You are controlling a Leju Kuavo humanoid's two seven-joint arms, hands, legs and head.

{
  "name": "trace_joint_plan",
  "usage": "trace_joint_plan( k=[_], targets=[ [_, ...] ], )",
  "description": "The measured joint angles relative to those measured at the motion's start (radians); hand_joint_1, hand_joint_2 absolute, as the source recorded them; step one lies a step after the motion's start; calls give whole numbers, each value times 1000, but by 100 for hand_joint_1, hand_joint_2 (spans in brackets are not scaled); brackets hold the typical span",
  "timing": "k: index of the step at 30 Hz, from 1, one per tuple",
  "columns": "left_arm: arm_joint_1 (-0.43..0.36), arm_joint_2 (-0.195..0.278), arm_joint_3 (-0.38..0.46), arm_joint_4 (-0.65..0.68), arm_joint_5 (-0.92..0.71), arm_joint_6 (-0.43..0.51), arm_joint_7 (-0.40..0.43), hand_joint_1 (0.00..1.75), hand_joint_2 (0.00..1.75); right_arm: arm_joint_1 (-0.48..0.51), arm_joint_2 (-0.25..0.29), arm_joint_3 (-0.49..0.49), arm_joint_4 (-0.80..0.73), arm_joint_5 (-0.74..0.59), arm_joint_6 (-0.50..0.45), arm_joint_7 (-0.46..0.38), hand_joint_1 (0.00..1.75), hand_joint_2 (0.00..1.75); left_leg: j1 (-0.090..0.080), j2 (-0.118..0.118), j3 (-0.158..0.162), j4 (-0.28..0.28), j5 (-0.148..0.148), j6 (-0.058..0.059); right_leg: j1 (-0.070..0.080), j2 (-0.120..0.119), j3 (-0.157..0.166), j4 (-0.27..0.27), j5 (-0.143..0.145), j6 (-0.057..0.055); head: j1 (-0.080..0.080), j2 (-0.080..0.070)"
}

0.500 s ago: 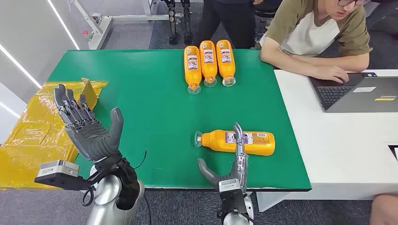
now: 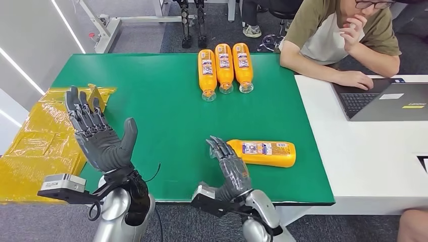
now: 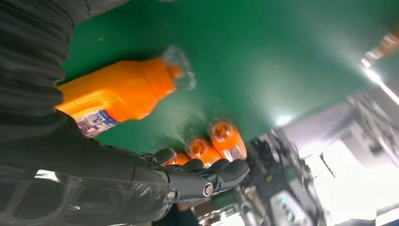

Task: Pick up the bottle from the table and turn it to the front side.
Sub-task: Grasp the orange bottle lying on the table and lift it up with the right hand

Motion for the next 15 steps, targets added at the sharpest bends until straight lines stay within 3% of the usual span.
trace_joint_plan(
  k=[8, 15],
  targets=[
    [-1, 0, 0, 0, 16, -16, 0, 0, 175, -279, -208, 7, 229, -52, 251, -77, 0, 175, -1, -1, -1, 2, 2, 3, -1, 0, 0, 0, 4, 2, 0, 0],
    [-1, 0, 0, 0, 21, -16, 0, 0, 175, -373, -288, 22, 299, -62, 289, -81, 0, 175, -1, 0, -1, 2, 2, 3, -1, 0, 0, 0, 3, 2, 0, 0]
  ],
)
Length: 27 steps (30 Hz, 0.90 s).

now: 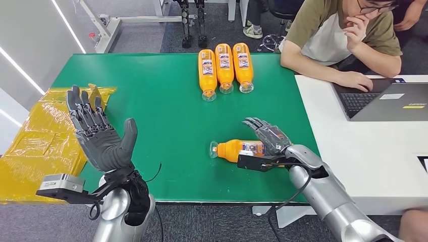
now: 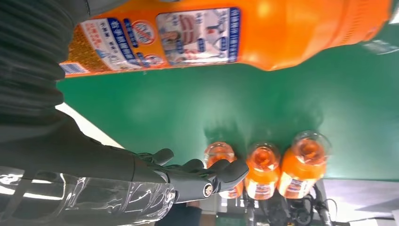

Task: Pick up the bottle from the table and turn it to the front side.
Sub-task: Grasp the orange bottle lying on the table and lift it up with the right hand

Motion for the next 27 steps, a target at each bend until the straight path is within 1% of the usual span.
trace_joint_plan(
  k=[2, 4, 8, 11, 13, 16, 21, 27],
  targets=[
    [0, 0, 0, 0, 3, 2, 0, 0, 175, -21, -19, 12, 5, -22, 44, 11, 0, 175, 0, 0, 0, 0, 0, 0, 0, 0, 0, 0, 0, 0, 0, 0],
    [0, 0, 0, -1, 7, 6, 0, 0, 175, -70, -50, 39, 5, -67, 133, 24, 0, 175, 0, 1, -1, 0, 0, 0, 0, 1, -1, 0, 0, 0, 0, 0],
    [1, 0, 0, -9, 16, 14, 0, 0, 175, -238, -109, 110, 7, -191, 333, 49, 0, 175, 0, 0, -2, 0, 1, 1, 0, 0, -1, 1, 1, 0, 0, 0],
    [4, 0, 0, -32, 49, -12, 0, 0, 175, -358, -116, 190, 49, -310, 426, 62, 0, 175, 0, 1, -2, 0, 2, 0, 0, 1, -1, 1, 1, 0, 0, 0],
    [6, 0, 3, -49, 53, -22, 0, 0, 175, -409, -107, 254, 99, -366, 437, 63, 0, 175, 0, 1, -1, 0, 2, 0, 0, 1, -1, 1, 1, 0, 0, 0],
    [9, 0, 8, -66, 51, -14, 0, 0, 175, -446, -79, 349, 190, -398, 426, 54, 0, 175, 0, -1, -1, 0, 2, 0, 1, -1, -1, 1, 1, 0, 0, 0],
    [12, 0, 15, -78, 52, 3, 0, 0, 175, -452, -35, 462, 326, -413, 391, 24, 0, 175, 1, -3, -2, 0, 2, -1, 1, -3, -1, 1, 1, 0, 0, 0],
    [15, 1, 25, -90, 53, 7, 0, 0, 175, -442, -6, 542, 435, -425, 385, -5, 0, 175, 1, -3, -2, 0, 2, -1, 1, -2, -1, 0, 1, 0, 0, 0]
  ],
)
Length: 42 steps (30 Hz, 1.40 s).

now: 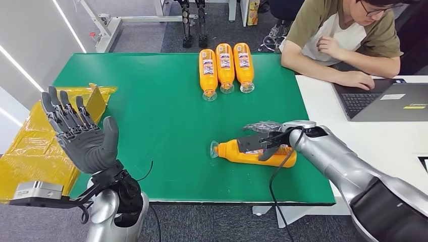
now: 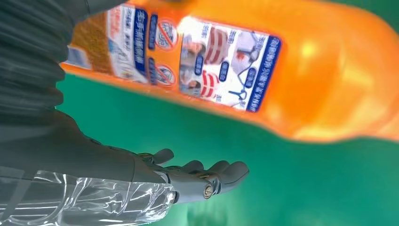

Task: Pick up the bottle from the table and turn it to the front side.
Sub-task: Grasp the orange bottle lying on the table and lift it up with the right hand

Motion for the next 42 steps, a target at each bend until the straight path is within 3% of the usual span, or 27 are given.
trace_joint_plan(
  k=[12, 28, 29, 32, 33, 42],
  targets=[
    [2, 0, 7, -3, 1, 3, 0, 0, 175, 19, 9, 90, 74, 14, -6, 11, 0, 175, 0, 0, 0, 0, 0, 0, 0, 0, 0, 0, 0, 0, 0, 0],
    [2, 0, 9, -3, 6, 0, 0, 0, 175, -8, -30, 161, 86, 54, -63, 81, 0, 175, 0, 0, 0, 1, 1, 1, 0, 0, 1, 0, 1, 1, 0, 0],
    [2, 0, 9, -3, 6, -1, 0, 0, 175, -7, -35, 165, 86, 62, -80, 91, 12, 175, 0, 0, 0, 1, 1, 1, 0, 0, 0, 0, 1, 1, 0, 0],
    [2, 0, 9, -3, 6, -2, 0, 0, 175, -3, -55, 177, 86, 75, -144, 119, 142, 175, 0, -1, 0, 1, 1, 1, 0, -1, 1, 0, 1, 1, 0, 0],
    [2, 0, 9, -3, 6, -2, 0, 0, 175, 1, -61, 180, 85, 76, -164, 125, 173, 175, 0, -1, 0, 1, 1, 1, 0, 0, 1, 0, 1, 1, 0, 0],
    [2, 0, 9, -3, 6, -3, 0, 0, 175, 31, -76, 186, 80, 75, -295, 152, 175, 175, 0, 1, 1, 1, 1, 1, 0, 0, 1, 0, 1, 1, 0, 0]
  ],
)
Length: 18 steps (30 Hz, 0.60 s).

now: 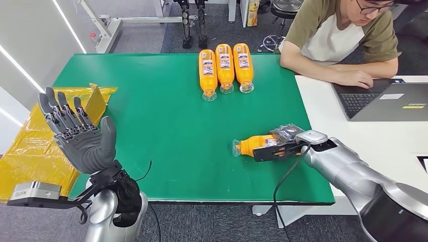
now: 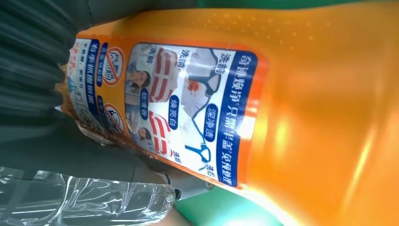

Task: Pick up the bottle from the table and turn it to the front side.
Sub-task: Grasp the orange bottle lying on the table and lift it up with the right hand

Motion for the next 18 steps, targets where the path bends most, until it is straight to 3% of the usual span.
trace_joint_plan(
  k=[8, 15, 18],
  targets=[
    [0, 0, 0, 0, -1, -2, 0, 0, 175, 28, 12, -5, 1, -20, -109, 2, 175, 175, 0, 0, 1, 0, 0, 0, 0, 0, 1, 0, 0, 0, 0, 0],
    [0, 0, -1, 5, -2, 12, 0, 0, 175, 116, 70, -86, 3, -80, -444, -4, 175, 175, 1, 1, 1, -1, 0, 0, 0, 1, 1, 0, 0, 0, 0, 0],
    [-3, 0, -5, 34, 1, 11, 0, 0, 175, 172, 124, -176, -4, -141, -636, -89, 175, 175, 1, 2, 1, -1, 0, 0, 0, 2, 0, 0, 0, 0, 0, 0]
  ],
)
